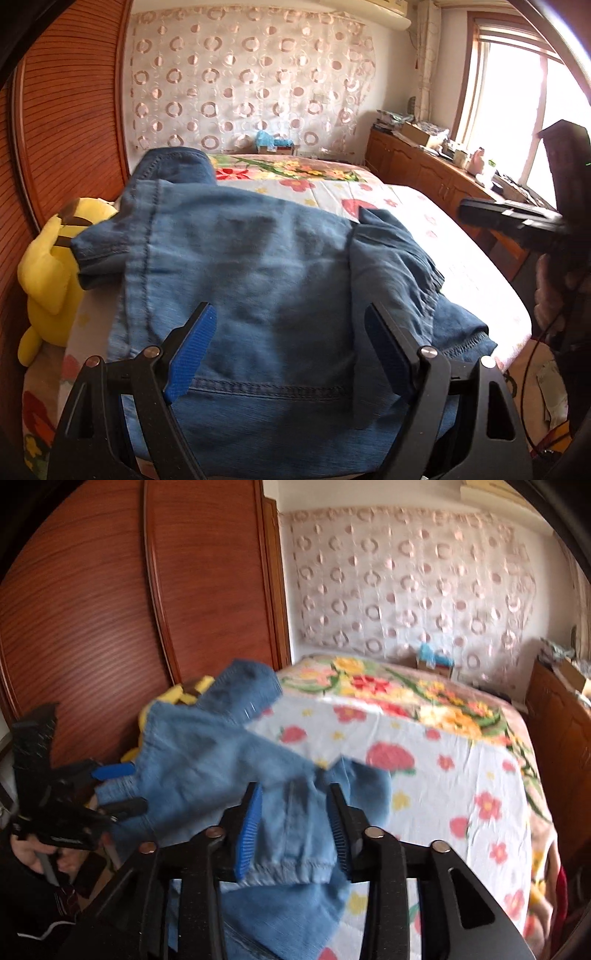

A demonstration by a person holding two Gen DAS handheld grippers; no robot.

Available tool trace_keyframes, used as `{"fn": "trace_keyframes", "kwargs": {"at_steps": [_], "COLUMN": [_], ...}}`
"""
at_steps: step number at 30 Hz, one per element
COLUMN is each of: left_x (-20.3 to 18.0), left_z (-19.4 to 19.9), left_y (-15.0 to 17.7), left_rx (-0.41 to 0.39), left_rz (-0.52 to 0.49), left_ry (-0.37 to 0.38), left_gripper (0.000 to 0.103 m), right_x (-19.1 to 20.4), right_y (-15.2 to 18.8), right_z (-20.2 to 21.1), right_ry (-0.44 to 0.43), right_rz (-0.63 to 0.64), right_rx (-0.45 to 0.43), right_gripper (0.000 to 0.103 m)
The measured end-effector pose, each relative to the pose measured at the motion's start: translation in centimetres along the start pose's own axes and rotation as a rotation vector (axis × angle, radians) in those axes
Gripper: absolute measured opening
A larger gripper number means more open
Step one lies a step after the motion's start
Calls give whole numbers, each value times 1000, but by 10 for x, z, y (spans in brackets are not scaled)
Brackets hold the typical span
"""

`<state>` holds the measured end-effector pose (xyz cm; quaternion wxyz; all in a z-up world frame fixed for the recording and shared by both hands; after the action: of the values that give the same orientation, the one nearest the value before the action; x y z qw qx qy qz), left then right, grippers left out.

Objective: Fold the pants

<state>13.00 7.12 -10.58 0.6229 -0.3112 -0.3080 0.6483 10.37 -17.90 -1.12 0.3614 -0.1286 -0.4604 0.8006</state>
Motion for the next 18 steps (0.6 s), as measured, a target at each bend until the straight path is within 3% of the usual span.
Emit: {"fn": "trace_keyframes", "kwargs": {"at_steps": [9,12,15,17,18], "left_x": [-37,-48,-53,-56,-57], "left_z": [-1,-9,-17,-16,-14], "left_y": [18,26,33,34,34], "left_rx": [27,59,97,95,89], "left_rz": [-47,-80,-91,-95,-97], "left_ry": [120,136,165,189,189], "left_gripper": [82,69,51,30,29], "right_x": [-20,-25,-33,-37,-37], "right_y": [13,15,15,15,14], "right_z": [-46,-50,-59,-63,-65], "right_ry": [-57,-90,-131,-167,-191], "right_rz": [-117,-160,-212,-246,-254], "right_rx": [108,119,130,145,144], "right_gripper": [50,50,50,50,37]}}
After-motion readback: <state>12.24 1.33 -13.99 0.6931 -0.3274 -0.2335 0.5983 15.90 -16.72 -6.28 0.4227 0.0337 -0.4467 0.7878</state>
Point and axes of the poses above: each gripper's, at about its wrist camera, not at the fingertips, and z roughly against the way its jaws point, x to its left, y to its underside, the point moved 4 cm from there along -z, roughly the way its jaws point, and after that the axes turned 10 degrees about -y, right-handed, at the moved point
